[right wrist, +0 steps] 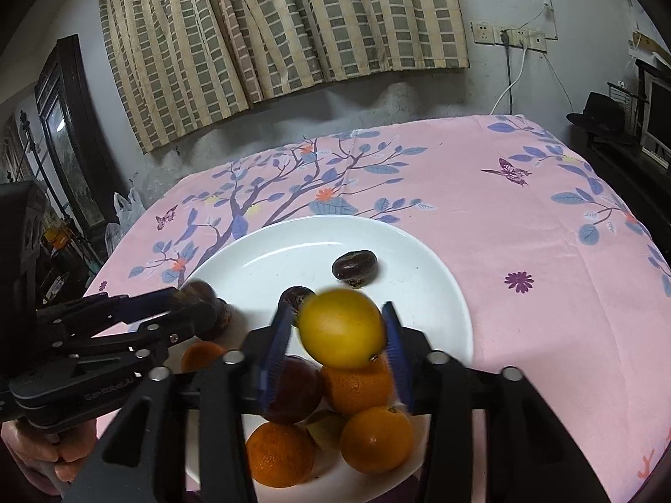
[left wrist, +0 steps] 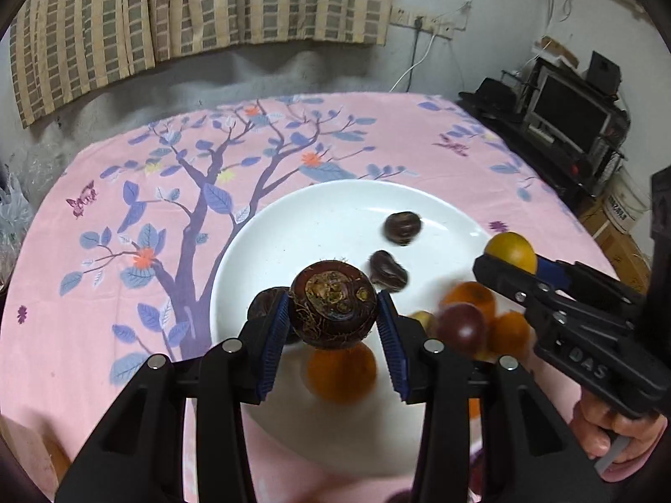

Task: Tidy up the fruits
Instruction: 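Place the wrinkled fruit and the lemon on the white plate, opening both tools, then grasp a red cherry tomato with the left tool while the right grasps a dark plum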

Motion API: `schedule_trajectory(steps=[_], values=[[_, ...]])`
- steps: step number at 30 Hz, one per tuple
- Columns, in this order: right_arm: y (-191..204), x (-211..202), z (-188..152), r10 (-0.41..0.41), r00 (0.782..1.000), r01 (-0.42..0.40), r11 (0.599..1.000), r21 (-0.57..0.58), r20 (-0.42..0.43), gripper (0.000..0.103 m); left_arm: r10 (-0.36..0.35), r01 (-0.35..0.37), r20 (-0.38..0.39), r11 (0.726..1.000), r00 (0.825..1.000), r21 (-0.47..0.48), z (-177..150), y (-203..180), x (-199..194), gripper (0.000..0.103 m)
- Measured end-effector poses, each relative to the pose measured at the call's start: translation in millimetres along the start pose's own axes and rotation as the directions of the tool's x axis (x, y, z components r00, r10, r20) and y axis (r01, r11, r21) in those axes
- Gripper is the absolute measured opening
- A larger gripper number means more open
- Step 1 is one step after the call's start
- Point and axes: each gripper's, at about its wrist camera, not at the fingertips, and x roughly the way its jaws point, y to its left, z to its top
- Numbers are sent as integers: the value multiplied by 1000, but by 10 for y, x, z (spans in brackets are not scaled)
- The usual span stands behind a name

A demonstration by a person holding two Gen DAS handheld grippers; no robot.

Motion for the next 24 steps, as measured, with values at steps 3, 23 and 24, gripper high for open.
schedule_trajectory(steps=[3,23,24], values=[[39,-174,6,12,999,-12,1000,-12,29,51,37,-37,-4,999,999,-7,25,-1,45,65],[379,-686,-1045,-1,994,-17,986,-164,-109,65,184,-173,128,981,975,-92,-1464,3,-1114,98],[401,-673,-1062,-6,993,-15,984,-177,-115,65,194,-183,141,979,971,-90,-1484,-6,-1139,98]])
